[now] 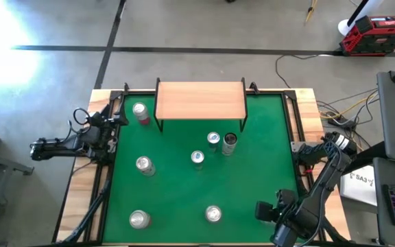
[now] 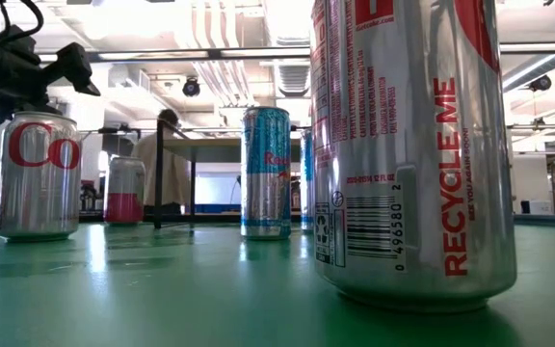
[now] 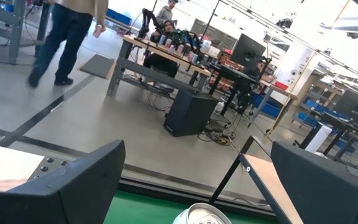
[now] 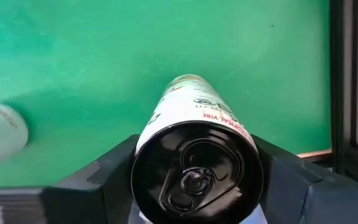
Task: Place canned beverage on shelf
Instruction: Move the soda cans to the center of the table
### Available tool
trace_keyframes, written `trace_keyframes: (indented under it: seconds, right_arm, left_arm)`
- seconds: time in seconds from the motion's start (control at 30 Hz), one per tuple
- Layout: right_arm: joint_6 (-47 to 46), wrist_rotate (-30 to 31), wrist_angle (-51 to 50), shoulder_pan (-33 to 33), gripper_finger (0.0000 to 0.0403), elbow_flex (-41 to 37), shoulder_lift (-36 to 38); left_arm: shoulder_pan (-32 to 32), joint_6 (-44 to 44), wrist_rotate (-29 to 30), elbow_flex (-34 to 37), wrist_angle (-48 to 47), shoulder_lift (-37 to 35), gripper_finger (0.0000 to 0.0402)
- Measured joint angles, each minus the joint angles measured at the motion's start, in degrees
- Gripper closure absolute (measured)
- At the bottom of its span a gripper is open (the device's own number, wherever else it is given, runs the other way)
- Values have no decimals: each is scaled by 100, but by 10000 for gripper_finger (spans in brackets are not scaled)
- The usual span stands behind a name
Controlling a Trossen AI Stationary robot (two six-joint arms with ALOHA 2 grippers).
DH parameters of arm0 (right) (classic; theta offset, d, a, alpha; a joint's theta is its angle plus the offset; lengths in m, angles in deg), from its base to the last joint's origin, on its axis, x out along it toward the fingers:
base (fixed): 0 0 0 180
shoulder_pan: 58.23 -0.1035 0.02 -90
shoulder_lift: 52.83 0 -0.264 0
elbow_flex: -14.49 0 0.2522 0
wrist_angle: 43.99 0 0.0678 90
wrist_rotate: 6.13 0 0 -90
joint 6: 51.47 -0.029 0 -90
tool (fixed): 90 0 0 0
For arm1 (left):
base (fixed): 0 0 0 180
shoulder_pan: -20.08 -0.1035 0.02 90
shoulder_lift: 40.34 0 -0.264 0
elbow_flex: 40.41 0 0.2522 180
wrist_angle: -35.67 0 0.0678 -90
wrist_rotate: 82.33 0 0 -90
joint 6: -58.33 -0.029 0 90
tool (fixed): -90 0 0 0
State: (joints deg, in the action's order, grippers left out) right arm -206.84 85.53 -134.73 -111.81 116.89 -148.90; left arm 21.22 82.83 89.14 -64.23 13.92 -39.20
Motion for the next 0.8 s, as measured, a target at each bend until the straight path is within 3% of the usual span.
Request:
trace_keyframes:
  seconds: [0.23, 0.8]
  right_arm:
    - [1204, 197, -35, 242, 158, 146, -4]
    - [6624, 351, -297, 2245, 147, 822, 24]
  left_arm:
    - [-1, 1, 0, 0, 1, 0, 13]
    - [0, -1, 0, 1, -1, -2, 13]
